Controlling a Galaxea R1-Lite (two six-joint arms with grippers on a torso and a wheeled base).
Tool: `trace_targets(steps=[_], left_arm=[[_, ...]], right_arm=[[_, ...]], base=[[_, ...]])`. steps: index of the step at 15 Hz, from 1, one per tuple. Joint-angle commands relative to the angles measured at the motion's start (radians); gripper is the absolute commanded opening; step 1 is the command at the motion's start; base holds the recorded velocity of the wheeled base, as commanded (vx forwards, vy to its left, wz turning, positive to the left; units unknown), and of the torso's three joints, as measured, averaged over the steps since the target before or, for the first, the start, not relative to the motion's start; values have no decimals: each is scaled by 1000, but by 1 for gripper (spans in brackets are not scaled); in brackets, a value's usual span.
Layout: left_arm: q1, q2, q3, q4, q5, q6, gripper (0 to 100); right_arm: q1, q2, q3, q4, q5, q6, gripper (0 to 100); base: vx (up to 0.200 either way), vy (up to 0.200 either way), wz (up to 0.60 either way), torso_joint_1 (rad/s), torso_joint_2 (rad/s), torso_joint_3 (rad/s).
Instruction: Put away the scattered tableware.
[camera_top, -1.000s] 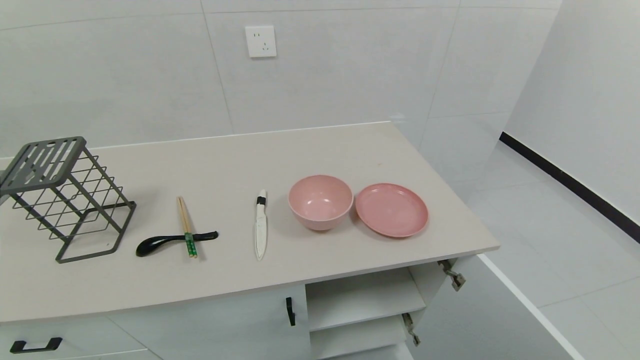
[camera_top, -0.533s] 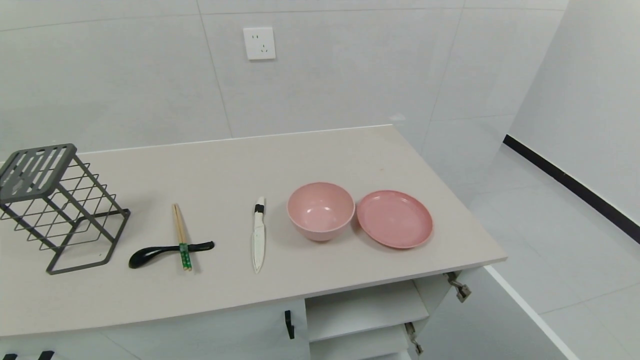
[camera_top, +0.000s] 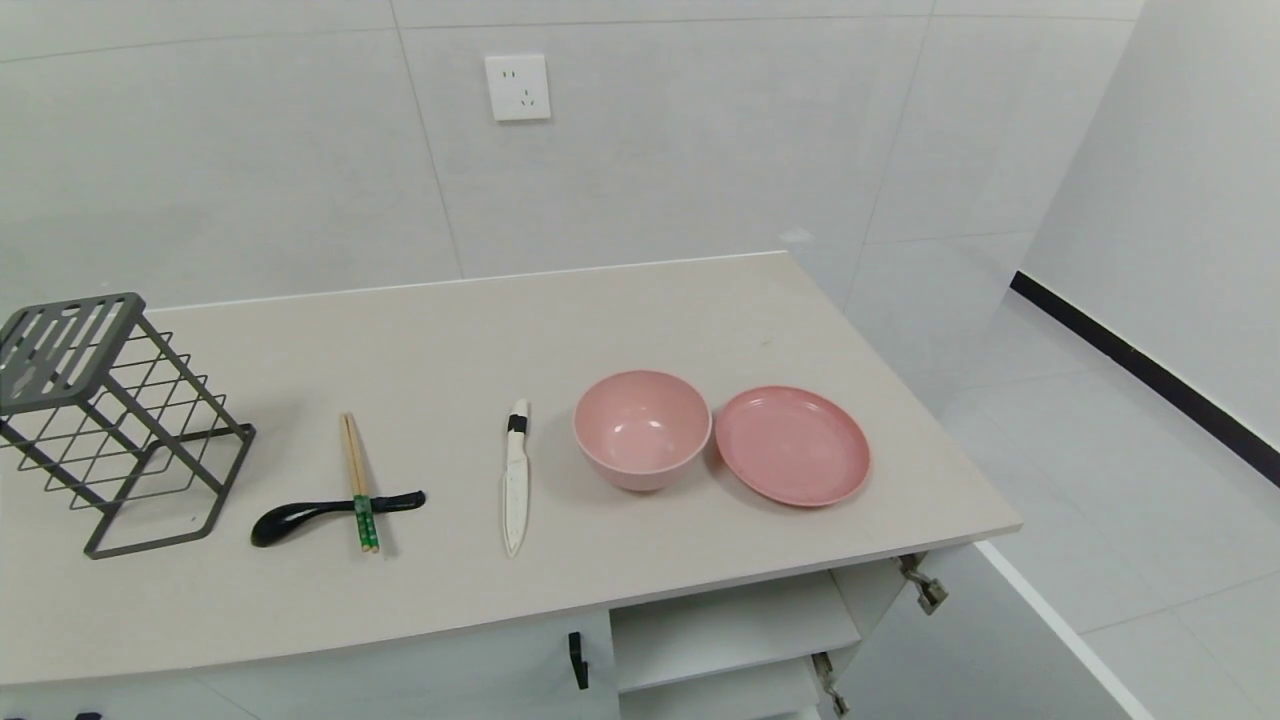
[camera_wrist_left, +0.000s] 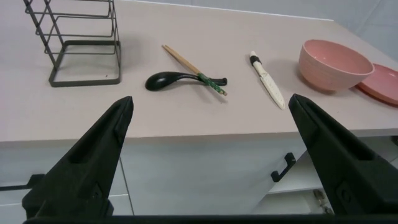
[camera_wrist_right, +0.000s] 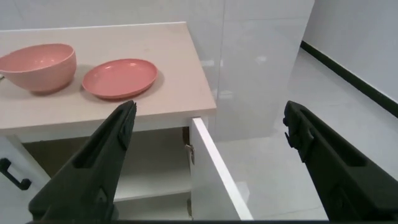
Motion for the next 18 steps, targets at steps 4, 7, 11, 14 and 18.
trace_targets(steps=[4, 7, 11, 14, 18], left_arm=[[0, 1, 2, -5, -3, 9, 100], [0, 1, 2, -5, -4, 42, 100], [0, 1, -1, 4, -3, 41, 100], [0, 1, -1, 4, -9, 42, 100], [0, 1, 0, 0, -11, 44, 100]], right_arm=[[1, 0, -17, -64, 103, -10, 100], [28, 84, -58, -47, 118, -10, 100], [131, 328, -147, -50, 118, 0, 100], [174, 523, -218, -64, 120, 1, 100], [176, 780, -232, -238, 163, 0, 100]], base=[[0, 0, 0, 0, 0, 0], [0, 0, 0, 0, 0, 0], [0, 0, 0, 0, 0, 0], [0, 0, 0, 0, 0, 0], [0, 0, 0, 0, 0, 0]])
